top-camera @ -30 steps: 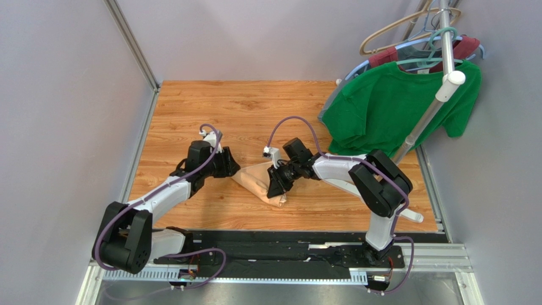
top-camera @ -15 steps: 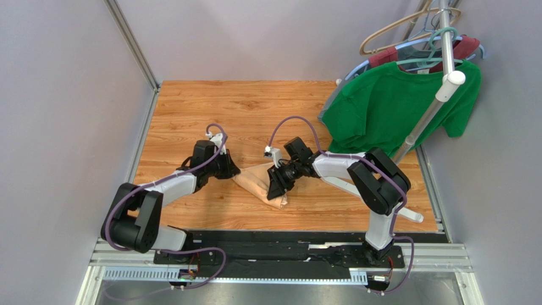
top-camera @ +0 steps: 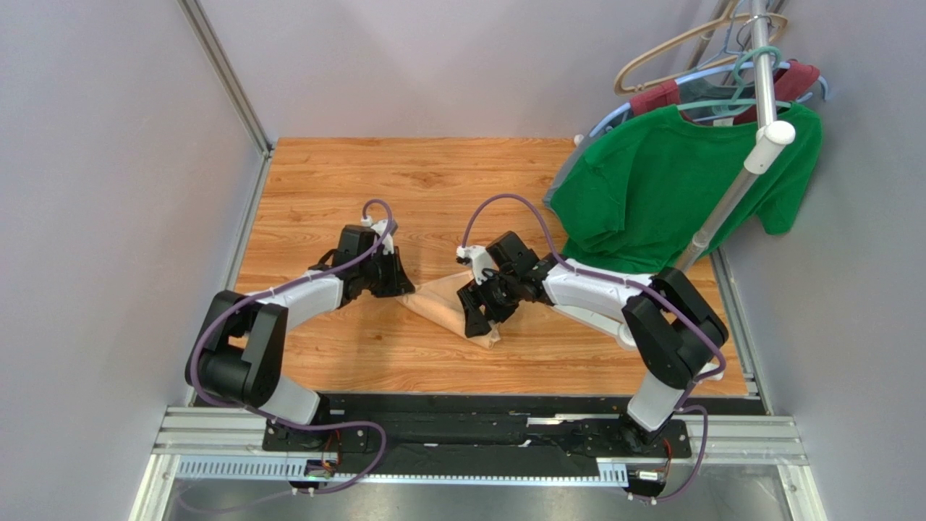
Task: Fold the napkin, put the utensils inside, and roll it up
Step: Roll the napkin with the utensil
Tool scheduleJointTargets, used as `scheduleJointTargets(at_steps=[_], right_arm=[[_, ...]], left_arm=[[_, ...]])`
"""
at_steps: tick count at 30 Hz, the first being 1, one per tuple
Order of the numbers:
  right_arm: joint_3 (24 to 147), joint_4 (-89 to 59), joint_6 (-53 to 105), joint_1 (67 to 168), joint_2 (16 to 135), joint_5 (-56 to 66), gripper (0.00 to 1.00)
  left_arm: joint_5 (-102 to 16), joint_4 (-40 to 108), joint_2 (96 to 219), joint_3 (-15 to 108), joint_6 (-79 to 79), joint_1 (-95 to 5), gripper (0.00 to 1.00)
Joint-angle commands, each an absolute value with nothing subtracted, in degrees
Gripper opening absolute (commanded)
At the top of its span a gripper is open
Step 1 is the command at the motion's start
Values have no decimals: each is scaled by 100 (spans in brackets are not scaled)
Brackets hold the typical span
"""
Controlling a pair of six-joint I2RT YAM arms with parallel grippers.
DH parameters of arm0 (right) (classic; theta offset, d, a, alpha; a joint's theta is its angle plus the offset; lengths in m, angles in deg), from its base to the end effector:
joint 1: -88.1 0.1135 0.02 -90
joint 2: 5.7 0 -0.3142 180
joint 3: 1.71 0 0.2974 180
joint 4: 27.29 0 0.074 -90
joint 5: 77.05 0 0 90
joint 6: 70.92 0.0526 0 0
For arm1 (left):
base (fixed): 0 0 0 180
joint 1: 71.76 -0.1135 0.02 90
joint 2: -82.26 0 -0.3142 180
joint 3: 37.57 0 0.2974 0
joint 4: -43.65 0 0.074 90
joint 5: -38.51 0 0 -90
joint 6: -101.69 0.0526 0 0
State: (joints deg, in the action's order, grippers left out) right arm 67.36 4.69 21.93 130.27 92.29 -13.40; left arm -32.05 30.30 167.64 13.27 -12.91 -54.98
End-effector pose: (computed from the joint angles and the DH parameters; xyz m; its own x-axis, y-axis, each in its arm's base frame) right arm 0.2681 0.2744 0.1750 -0.6847 -0.5600 -0.4665 -0.7284 0.5478 0.4115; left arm 0.3038 -0.1099 0.1664 -0.8481 -0.1543 -0.5069 0.1461 0.8515 -0.5036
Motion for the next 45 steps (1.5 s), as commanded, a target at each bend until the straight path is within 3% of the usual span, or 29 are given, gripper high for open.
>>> scheduleJointTargets(at_steps=[1, 9, 15, 30, 39, 45], right_arm=[[6943, 571, 1961, 13563, 8677, 247, 71], [7102, -88, 1233, 14662, 8622, 1918, 72], [7259, -396, 880, 15138, 9132, 2340, 62], [7225, -651, 818, 15147, 9774, 2596, 56], [7058, -555, 1257, 14778, 10011, 2051, 50], [7023, -440, 1415, 14672, 10152, 1665, 36]], left_arm=[[-3189, 2788, 16822, 1529, -1090, -5532, 0], [-3145, 2604, 17006, 1731, -1090, -5532, 0], [-3145, 2507, 17085, 1828, -1134, -5532, 0], [-3075, 2481, 17085, 1880, -1117, -5532, 0], [-2961, 2542, 17086, 1907, -1143, -5532, 0], [-2838, 2577, 17006, 1907, -1178, -5532, 3]])
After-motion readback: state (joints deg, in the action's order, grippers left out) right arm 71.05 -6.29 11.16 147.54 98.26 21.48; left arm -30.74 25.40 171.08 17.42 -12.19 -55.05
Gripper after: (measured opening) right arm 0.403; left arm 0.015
